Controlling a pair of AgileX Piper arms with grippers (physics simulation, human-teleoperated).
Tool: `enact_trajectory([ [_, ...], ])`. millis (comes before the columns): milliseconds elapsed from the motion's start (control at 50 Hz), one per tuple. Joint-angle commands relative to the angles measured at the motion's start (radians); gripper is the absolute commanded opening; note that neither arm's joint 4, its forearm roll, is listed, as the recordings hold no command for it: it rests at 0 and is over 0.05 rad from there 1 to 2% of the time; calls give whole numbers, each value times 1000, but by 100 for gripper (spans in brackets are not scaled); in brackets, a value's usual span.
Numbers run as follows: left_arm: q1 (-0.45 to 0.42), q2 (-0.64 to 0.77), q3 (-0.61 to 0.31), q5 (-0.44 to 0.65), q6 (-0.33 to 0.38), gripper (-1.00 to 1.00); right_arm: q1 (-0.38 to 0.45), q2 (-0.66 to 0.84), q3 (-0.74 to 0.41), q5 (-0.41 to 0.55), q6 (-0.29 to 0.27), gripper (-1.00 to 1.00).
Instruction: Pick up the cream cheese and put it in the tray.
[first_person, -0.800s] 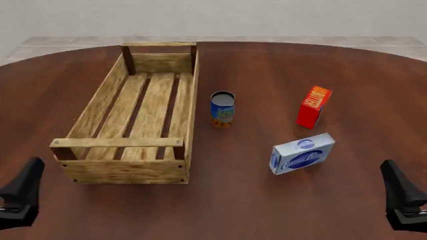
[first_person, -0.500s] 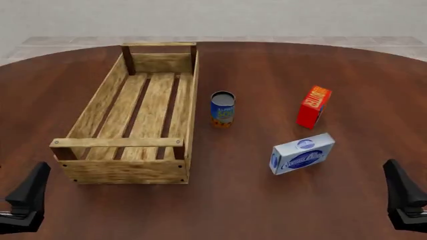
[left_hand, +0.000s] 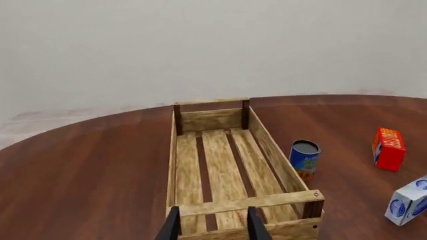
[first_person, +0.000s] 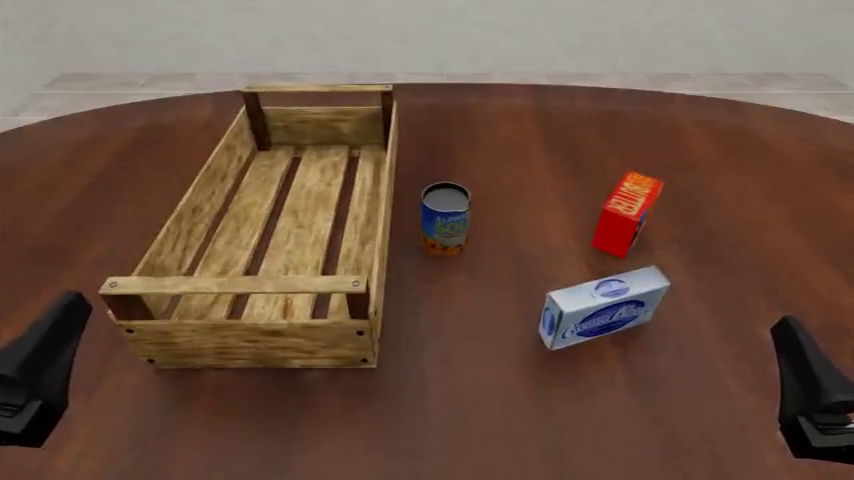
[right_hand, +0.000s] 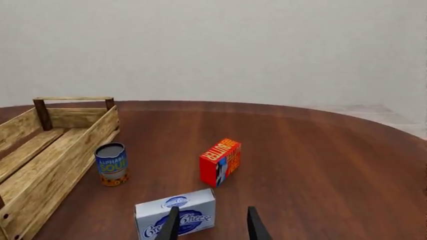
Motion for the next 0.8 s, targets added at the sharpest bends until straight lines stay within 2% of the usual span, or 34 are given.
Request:
enact_trajectory([
  [20,-70,84,-121,31,-5,100,-1,-1,0,0,1,100],
  [200,-160,222,-153,-14,-3,100,-2,-1,0,0,2,100],
  [240,-181,264,-163,-25,-26,100,-2,-1,0,0,3,100],
  [300,-239,328,-171,-62,17,100,-2,-1,0,-1,1,100],
  [340,-268,366,-177,-83,15,100,-3,-1,0,-1,0,100],
  [440,-289,428,-190,-116,-3,100,-2,-1,0,0,0,100],
  [540,-314,486,-205,-155,43,100,-2,-1,0,1,0,100],
  [720,-337,544,-257,-165,35,100,-2,-1,0,4,2,100],
  [800,-380,597,-262,-182,34,100,-4,-1,0,3,2,100],
])
